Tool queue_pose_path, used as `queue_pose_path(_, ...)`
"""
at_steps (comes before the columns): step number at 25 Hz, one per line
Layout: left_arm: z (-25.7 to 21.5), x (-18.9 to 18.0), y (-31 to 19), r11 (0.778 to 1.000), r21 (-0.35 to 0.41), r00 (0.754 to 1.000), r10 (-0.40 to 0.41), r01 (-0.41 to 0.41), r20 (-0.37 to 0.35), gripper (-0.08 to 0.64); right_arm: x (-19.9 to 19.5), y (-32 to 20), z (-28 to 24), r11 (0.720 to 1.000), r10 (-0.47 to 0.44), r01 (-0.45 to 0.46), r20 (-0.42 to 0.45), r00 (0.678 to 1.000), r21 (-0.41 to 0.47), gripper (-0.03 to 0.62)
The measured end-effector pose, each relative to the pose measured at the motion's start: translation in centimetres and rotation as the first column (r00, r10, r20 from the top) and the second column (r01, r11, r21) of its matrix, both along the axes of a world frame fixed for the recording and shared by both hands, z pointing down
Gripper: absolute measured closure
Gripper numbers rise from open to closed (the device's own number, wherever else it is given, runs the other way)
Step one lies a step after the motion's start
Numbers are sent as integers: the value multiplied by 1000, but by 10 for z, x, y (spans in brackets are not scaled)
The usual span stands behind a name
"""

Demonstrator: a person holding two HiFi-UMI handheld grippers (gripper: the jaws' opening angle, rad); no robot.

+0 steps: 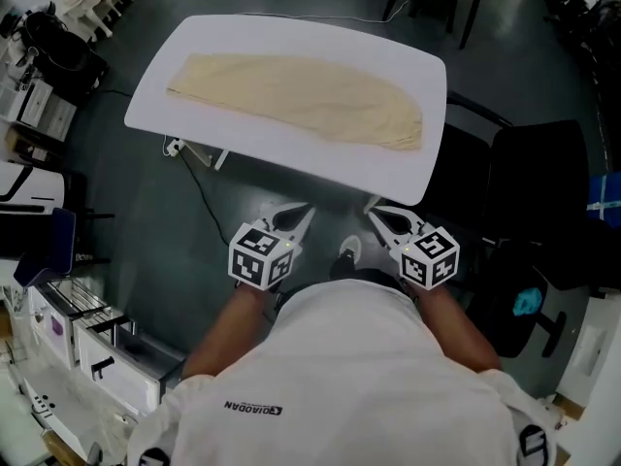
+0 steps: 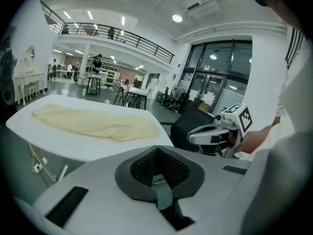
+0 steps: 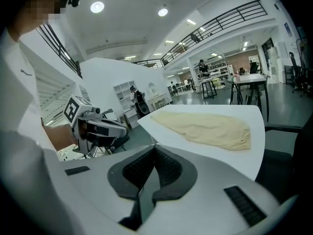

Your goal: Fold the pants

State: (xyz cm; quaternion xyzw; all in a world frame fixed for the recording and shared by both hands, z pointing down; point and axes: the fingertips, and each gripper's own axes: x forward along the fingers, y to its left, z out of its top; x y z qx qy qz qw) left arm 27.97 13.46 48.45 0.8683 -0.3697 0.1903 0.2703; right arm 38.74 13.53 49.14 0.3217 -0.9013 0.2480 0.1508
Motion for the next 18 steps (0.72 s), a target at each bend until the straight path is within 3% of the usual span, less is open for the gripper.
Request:
queue_pose_path(8, 7, 28, -69, 1000, -18, 999, 18, -18, 35, 532, 36, -64, 15, 998, 40, -39, 21, 999, -46, 577)
queue_pose_path(18, -2, 59, -129, 999, 15, 997, 38, -39, 69, 532, 63, -124, 15, 998, 58, -57, 67, 996, -8, 577)
